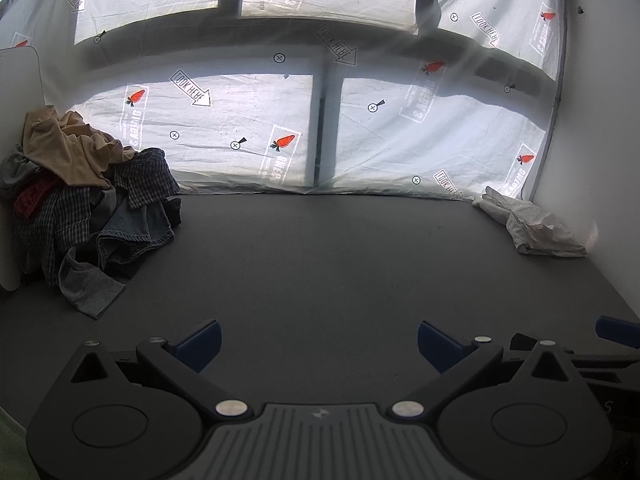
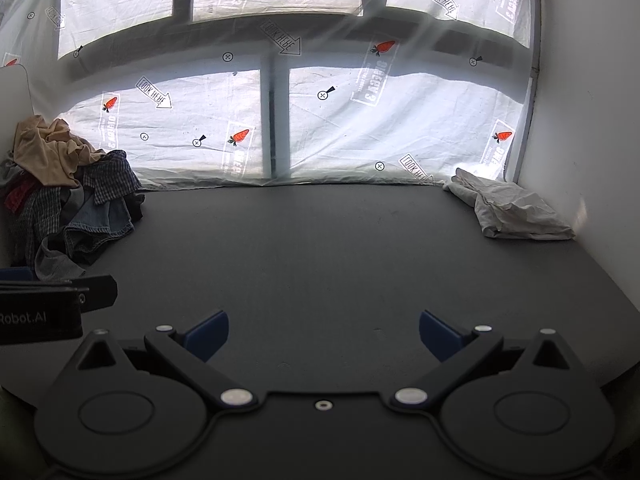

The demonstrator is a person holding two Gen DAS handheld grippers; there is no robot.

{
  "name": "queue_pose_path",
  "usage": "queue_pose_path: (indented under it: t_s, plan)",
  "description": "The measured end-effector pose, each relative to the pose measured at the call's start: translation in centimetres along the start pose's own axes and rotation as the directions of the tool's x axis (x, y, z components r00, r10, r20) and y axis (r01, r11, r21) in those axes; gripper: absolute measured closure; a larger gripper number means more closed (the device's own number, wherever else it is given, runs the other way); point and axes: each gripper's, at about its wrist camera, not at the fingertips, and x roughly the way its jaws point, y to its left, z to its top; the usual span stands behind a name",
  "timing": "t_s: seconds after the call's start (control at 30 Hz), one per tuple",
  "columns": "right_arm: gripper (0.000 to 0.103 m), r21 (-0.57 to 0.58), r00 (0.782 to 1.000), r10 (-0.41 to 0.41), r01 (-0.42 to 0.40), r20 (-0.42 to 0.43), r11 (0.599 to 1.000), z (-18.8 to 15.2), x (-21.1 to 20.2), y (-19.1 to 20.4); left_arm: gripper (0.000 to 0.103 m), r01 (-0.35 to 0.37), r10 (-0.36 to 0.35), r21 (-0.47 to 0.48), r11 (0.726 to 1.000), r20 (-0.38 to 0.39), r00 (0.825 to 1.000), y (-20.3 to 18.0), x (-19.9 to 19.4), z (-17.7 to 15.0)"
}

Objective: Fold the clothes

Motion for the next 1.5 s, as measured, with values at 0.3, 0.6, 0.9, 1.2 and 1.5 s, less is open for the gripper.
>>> queue_pose_path:
  t_s: [0.3, 0.6, 0.9, 1.2, 1.5]
  plan:
    - [0.000, -0.008, 1.000, -0.018, 0.018, 0.003, 1.000, 0.8, 2.0, -2.8, 0.000, 0.013, -0.013, -0.061, 0.998, 0.007, 1.000, -1.2, 2.8, 1.2]
    - [0.000, 0.052, 1.000, 0.011, -0.012, 0.023, 0.999, 5.0, 8.3, -5.7, 0.000, -0.115, 0.115, -0.083, 0.990, -0.003, 0.993, -1.2, 7.1, 5.0]
    - [0.001, 0.017, 0.997, 0.072, -0.071, -0.015, 0.997, 7.2, 14.8, -5.8, 0.000, -0.245, 0.236, -0.140, 0.959, -0.078, 0.969, 1.4, 11.8, 8.0]
    - [0.008, -0.046, 0.989, 0.148, -0.149, -0.025, 0.988, 9.7, 19.7, -1.0, 0.000, -0.362, 0.331, -0.281, 0.889, -0.153, 0.931, 9.6, 14.4, 9.5]
    - [0.045, -0.116, 0.953, 0.303, -0.304, -0.032, 0.946, 14.3, 26.8, 11.0, 0.001, -0.497, 0.474, -0.327, 0.804, -0.152, 0.867, 22.1, 17.4, 13.1]
